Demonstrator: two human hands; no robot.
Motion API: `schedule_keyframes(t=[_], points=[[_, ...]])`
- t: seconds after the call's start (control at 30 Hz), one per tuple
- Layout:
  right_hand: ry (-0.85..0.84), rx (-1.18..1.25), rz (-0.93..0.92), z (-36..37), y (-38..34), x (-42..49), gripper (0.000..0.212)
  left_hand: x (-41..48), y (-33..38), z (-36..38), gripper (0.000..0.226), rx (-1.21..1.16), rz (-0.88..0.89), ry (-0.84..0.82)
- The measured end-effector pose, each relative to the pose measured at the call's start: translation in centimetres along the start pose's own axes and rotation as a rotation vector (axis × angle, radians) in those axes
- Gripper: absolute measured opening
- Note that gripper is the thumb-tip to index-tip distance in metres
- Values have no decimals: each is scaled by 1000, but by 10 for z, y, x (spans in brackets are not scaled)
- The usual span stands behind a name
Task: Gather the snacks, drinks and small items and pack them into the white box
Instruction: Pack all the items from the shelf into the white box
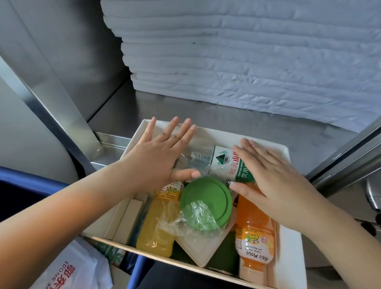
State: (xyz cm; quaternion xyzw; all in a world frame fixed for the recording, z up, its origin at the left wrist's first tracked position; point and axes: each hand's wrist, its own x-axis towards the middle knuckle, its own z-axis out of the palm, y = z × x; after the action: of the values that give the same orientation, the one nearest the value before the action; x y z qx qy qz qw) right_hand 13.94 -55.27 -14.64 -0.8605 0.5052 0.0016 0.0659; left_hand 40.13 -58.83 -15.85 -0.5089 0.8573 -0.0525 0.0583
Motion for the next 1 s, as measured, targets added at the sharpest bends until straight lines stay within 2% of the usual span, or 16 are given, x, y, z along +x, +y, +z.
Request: schedule_keyframes(t=[0.2, 0.47, 0.63, 0.73, 0.8, 0.93, 1.0], points=[[19, -18, 44, 1, -2, 6, 80, 7, -7, 1, 98, -42, 12, -32], [38, 19, 101, 1, -15, -1, 86, 8, -11, 9, 94, -72, 9, 13], [115, 66, 63, -5, -53, -44, 83, 5, -9, 8, 91, -63, -13, 23], [105, 84, 18, 6, -85, -78, 79, 5, -7, 5, 91, -60, -28, 6], [218, -63, 3, 20, -97, -91, 76, 5, -5, 2, 90, -58, -37, -9], [523, -128, -43, 45, -96, -98, 40, 0, 4, -5, 82, -69, -82, -36], [621, -178, -79, 53, -92, -99, 41, -5, 12, -11, 79, -65, -117, -57]])
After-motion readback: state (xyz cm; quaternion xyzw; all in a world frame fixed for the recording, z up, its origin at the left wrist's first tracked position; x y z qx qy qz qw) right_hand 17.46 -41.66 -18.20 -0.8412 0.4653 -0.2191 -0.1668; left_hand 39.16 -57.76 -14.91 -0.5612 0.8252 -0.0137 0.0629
